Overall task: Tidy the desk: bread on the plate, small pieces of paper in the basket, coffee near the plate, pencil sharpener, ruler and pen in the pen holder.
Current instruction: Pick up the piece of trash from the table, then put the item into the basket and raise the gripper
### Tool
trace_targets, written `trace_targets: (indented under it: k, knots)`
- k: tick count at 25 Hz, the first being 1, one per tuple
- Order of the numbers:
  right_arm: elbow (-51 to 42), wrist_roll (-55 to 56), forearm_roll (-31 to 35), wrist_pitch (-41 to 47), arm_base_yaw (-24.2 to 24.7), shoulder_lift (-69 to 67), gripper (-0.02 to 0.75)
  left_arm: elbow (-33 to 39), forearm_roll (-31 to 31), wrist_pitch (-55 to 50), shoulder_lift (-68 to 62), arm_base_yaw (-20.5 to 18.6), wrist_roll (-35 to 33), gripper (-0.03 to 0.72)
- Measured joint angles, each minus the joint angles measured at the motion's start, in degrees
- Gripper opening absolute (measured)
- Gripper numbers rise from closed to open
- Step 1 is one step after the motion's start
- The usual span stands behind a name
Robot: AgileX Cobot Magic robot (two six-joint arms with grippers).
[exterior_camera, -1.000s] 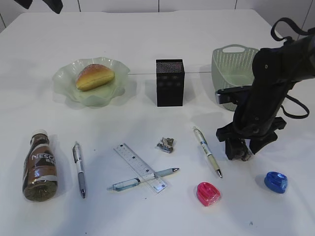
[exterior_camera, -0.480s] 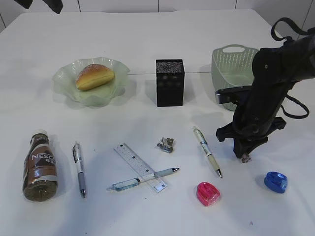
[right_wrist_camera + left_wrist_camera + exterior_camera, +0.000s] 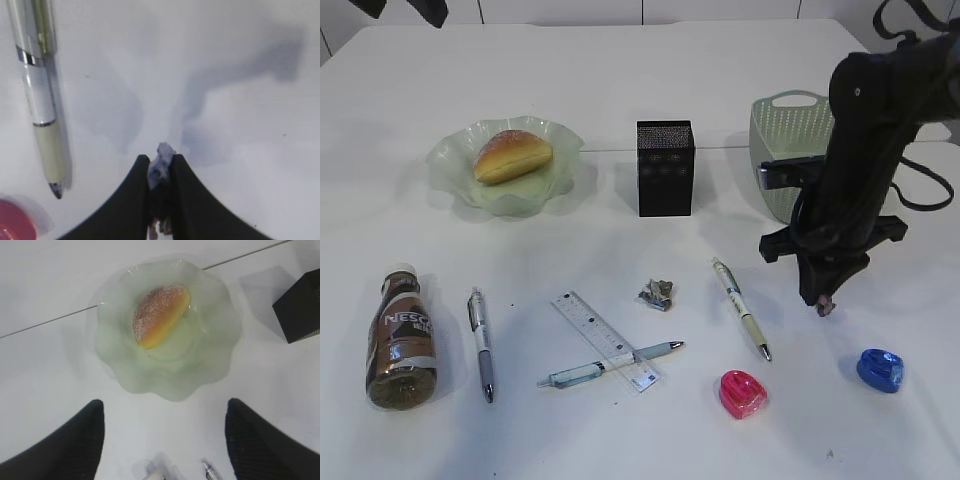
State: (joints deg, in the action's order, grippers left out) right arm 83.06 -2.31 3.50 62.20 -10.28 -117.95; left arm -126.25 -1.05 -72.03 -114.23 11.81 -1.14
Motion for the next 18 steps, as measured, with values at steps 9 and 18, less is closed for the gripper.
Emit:
trace_targets:
  k: [9,18]
  knots:
    - [14.8,1.0,2.0,7.3,0.0,-0.1,0.100,0.0,1.8,0.0,0.0,0.0,0.0,0.527]
    - [32.0,3.6,-4.9,8.1,0.0,-2.5,0.099,0.0,2.0,0.0,0.0,0.0,0.0,0.527]
